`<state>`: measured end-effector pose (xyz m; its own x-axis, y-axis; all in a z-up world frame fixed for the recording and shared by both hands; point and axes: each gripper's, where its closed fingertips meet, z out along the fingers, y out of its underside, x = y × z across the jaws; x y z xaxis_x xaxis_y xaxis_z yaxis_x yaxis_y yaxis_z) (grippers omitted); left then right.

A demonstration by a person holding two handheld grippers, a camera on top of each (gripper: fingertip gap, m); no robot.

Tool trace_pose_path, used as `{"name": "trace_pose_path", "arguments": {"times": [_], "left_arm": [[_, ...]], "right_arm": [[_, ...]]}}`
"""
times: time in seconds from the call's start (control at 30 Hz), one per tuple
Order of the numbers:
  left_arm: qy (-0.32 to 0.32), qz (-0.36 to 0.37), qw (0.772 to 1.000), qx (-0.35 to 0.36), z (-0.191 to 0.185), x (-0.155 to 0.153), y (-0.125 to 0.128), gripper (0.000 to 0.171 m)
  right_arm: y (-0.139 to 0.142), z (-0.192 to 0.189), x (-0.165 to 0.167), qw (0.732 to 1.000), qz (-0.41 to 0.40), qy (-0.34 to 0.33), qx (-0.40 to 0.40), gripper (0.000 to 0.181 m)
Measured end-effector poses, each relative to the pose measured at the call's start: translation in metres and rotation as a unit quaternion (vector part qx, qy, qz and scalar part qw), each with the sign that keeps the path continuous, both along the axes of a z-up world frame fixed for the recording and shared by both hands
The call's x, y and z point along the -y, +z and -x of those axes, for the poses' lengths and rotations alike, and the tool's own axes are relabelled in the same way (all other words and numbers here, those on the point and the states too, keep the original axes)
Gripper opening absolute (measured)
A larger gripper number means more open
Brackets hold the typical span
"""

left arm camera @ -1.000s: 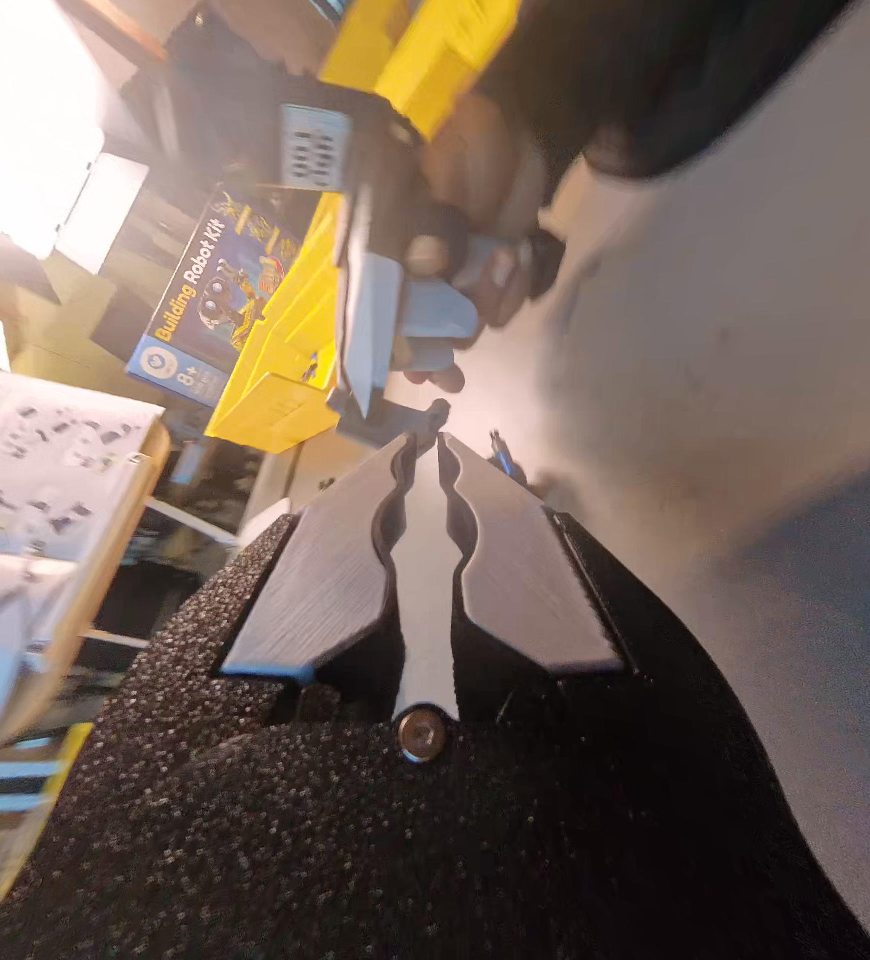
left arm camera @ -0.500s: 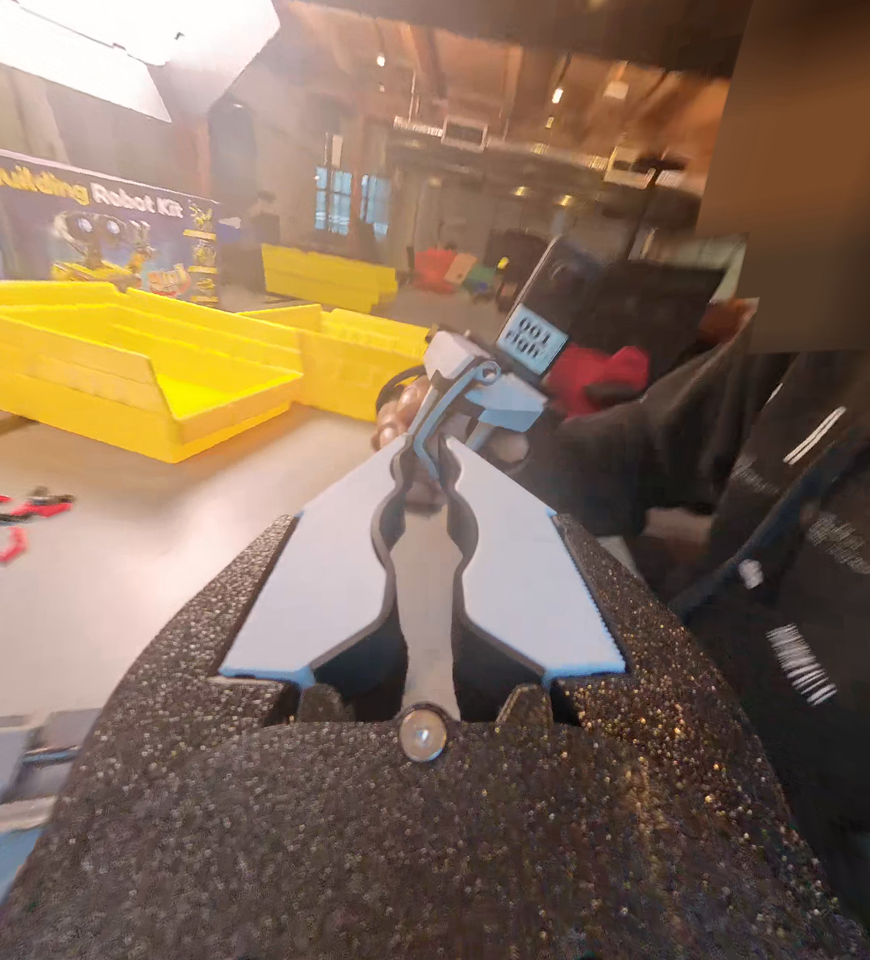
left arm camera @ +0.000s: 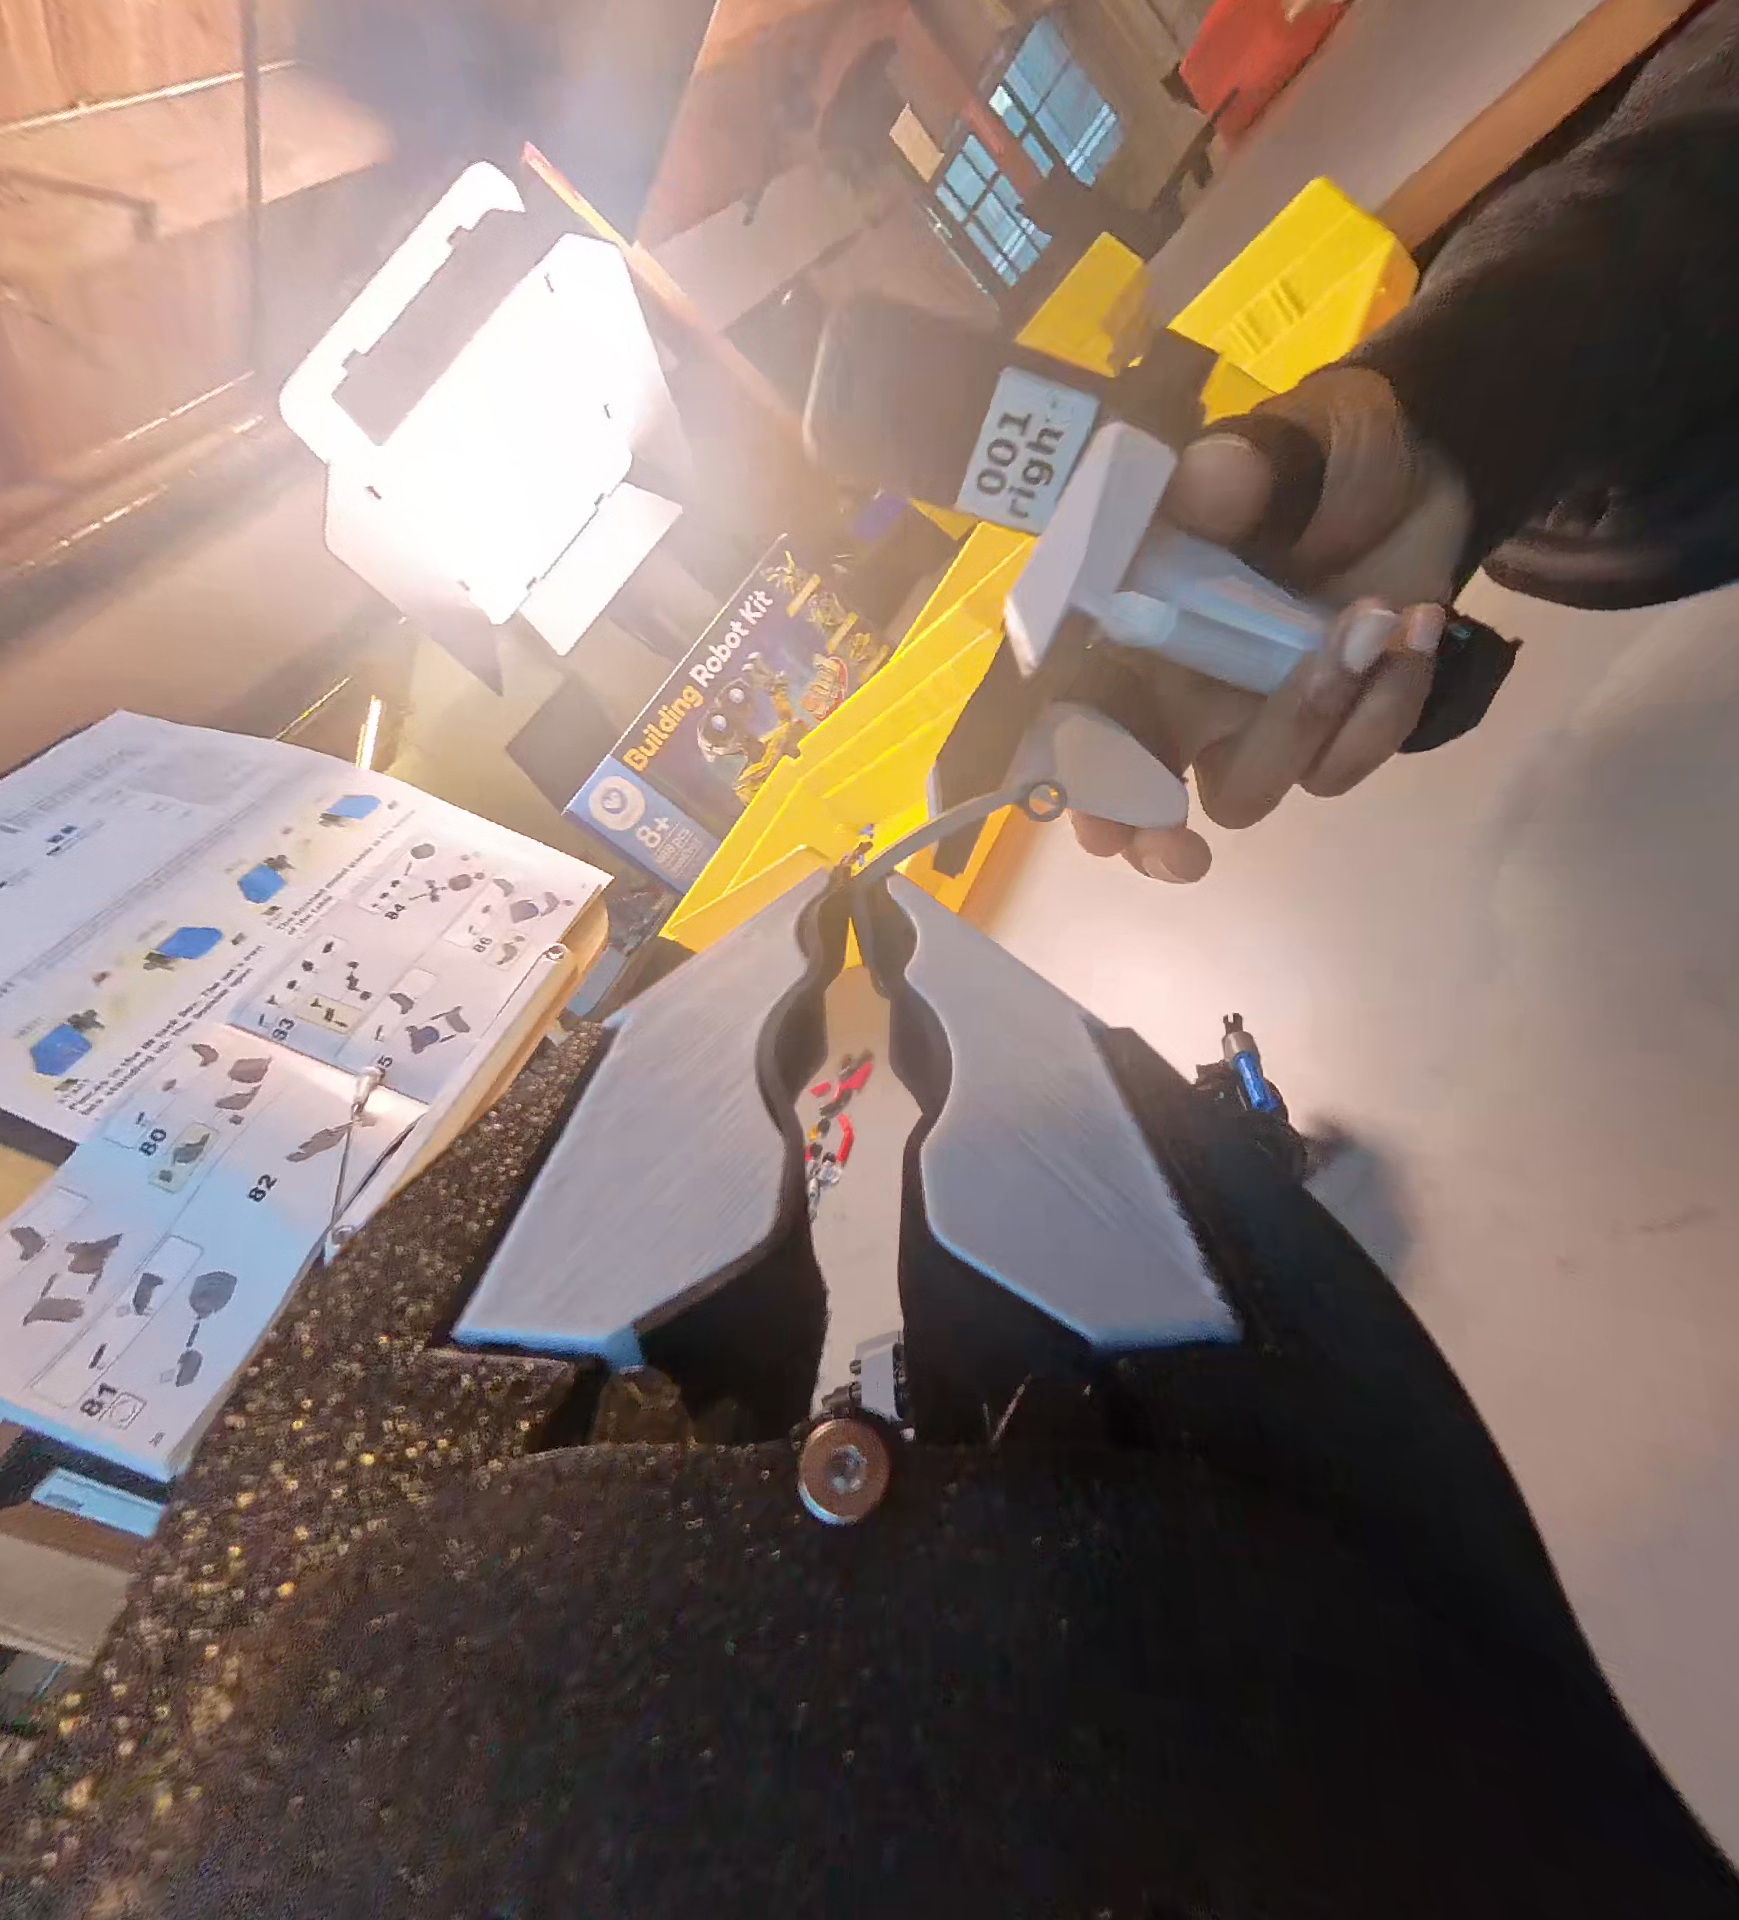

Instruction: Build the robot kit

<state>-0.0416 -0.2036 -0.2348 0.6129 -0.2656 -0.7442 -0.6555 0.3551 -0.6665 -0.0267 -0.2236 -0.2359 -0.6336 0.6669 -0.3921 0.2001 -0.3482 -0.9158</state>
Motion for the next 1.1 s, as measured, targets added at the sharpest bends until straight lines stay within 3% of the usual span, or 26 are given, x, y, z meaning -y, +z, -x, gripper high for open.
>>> {"name": "trace_pose_path", "arguments": {"times": [0.07, 0.23, 0.43, 0.63, 0.8, 0.87, 0.97, 1.1], "left_arm": [[-0.007, 0.004, 1.000, -0.003, -0.004, 0.000, -0.003, 0.002], [0.014, 0.063, 0.998, -0.017, 0.006, -0.008, -0.027, 0.011], [0.056, 0.028, 0.984, -0.167, 0.012, -0.013, -0.046, 0.021], [0.070, 0.015, 0.968, -0.239, 0.008, -0.016, -0.058, 0.016], [0.057, 0.049, 0.981, -0.179, 0.005, -0.014, -0.055, 0.002], [0.025, 0.100, 0.991, -0.082, 0.000, -0.013, -0.053, 0.003], [-0.034, 0.175, 0.982, 0.067, -0.009, -0.009, -0.045, 0.006], [-0.059, 0.201, 0.966, 0.149, -0.002, -0.007, -0.037, 0.001]], "right_arm": [[-0.005, 0.006, -0.002, 1.000, 0.009, -0.017, 0.013, 0.016], [-0.021, 0.013, -0.016, 0.997, 0.019, -0.044, 0.067, 0.004], [-0.046, 0.019, -0.035, 0.968, 0.158, -0.063, 0.183, 0.002], [-0.050, 0.023, -0.031, 0.940, 0.265, -0.047, 0.209, 0.003], [-0.049, 0.022, -0.031, 0.944, 0.255, -0.044, 0.207, 0.008], [-0.047, 0.017, -0.030, 0.963, 0.191, -0.027, 0.188, 0.013], [-0.038, 0.002, -0.027, 0.993, 0.018, -0.006, 0.113, 0.024], [-0.024, -0.006, -0.029, 0.997, -0.059, -0.023, 0.038, 0.032]]}}
